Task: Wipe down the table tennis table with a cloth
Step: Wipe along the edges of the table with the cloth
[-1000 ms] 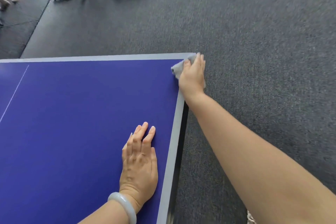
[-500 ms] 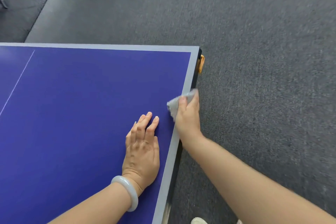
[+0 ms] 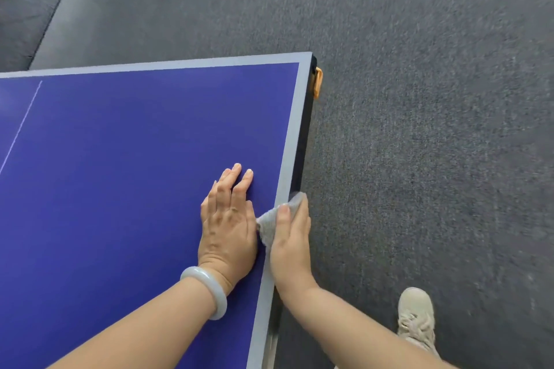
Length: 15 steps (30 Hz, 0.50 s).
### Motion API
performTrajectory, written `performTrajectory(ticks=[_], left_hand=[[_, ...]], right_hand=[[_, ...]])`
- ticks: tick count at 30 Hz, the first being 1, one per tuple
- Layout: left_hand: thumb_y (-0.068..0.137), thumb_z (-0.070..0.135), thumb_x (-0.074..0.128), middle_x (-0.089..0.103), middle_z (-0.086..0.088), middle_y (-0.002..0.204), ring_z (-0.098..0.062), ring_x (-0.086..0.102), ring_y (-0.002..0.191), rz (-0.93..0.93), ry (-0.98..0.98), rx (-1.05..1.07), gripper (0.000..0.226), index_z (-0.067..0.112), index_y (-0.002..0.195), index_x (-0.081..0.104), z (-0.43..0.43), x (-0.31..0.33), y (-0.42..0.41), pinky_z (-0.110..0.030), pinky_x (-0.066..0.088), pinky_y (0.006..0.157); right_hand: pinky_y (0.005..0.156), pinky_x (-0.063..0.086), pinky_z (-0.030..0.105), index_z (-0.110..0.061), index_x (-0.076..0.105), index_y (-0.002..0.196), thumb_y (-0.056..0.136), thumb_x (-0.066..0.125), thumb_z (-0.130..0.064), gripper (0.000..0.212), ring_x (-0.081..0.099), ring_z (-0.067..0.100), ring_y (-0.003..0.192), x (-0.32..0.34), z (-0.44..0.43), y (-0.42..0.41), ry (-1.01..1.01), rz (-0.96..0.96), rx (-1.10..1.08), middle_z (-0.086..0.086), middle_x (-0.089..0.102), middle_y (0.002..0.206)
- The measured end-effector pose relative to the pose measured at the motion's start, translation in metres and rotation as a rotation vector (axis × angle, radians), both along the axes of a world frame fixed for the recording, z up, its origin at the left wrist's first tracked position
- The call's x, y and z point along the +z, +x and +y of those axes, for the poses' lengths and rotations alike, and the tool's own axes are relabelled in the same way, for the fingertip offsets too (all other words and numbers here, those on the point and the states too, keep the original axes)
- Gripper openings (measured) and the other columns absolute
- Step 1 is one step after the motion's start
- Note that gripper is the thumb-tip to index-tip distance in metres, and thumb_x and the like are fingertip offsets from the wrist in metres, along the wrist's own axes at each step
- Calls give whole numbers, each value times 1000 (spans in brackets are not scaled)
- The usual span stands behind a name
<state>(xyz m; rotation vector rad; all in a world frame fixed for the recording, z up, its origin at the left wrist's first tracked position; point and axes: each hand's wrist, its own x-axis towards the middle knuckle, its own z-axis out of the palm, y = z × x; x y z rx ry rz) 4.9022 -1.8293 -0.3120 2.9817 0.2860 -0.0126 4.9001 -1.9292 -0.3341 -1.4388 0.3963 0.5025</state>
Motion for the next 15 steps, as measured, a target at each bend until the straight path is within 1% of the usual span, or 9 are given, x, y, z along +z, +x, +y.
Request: performTrajectory(ticks=[2,3,5,6,7,9,10,13,15], left_hand=[[96,9,40,28,-1,156,-23,28,143,3,-13,-5,51,17,147,38,0,1,-1,-47,25,115],[96,12,37,28,-1,156,-23,28,143,2,-18,-5,51,17,147,38,-1,1,-2,-46,26,115],[98,13,34,28,1,157,-23,28,143,-10,-26,4,50,18,147,38,1,0,-2,-46,26,115],[99,12,35,28,2,157,-22,28,142,-16,-34,11,49,18,147,38,1,-1,-2,-46,25,115],[99,11,37,28,3,156,-22,28,142,-22,-48,15,49,18,147,39,1,-1,-3,-44,24,116],[100,11,40,29,3,156,-19,29,140,-44,-71,10,48,18,147,40,0,0,-2,-40,20,115],[100,12,40,30,3,155,-18,29,140,-59,-83,5,46,18,146,41,-1,1,-2,-38,19,114],[101,14,38,32,4,154,-17,29,138,-88,-117,9,43,19,144,43,-3,0,-3,-38,19,114],[102,15,38,32,4,154,-17,29,139,-106,-135,12,42,19,143,43,-4,-1,-4,-39,19,114]], right_hand=[[119,25,42,-7,22,154,105,31,-40,60,33,30,143,-7,2,44,-47,-26,-11,17,33,152],[118,26,43,-6,23,154,106,31,-40,60,35,32,141,-7,1,68,-57,-33,-21,18,34,151],[117,26,38,-11,20,156,106,30,-43,60,33,31,142,-8,0,106,-45,-52,-37,16,31,154],[116,26,39,-14,20,157,106,30,-45,60,34,29,141,-10,1,115,-29,-66,-40,15,32,154],[115,29,40,-16,25,155,105,31,-48,59,38,28,139,-14,-1,116,-6,-76,-45,13,37,151],[111,37,43,-15,42,143,104,33,-52,55,52,25,124,-19,-6,98,91,-63,-60,8,55,132],[109,40,45,-13,48,137,104,33,-53,54,56,23,118,-22,-7,78,163,-22,-61,6,59,124],[109,41,46,-15,53,134,104,30,-54,54,57,28,123,-35,-9,-3,244,94,6,9,62,129],[111,41,46,-20,56,134,100,30,-63,61,59,21,122,-39,-10,-53,338,177,9,4,64,128]])
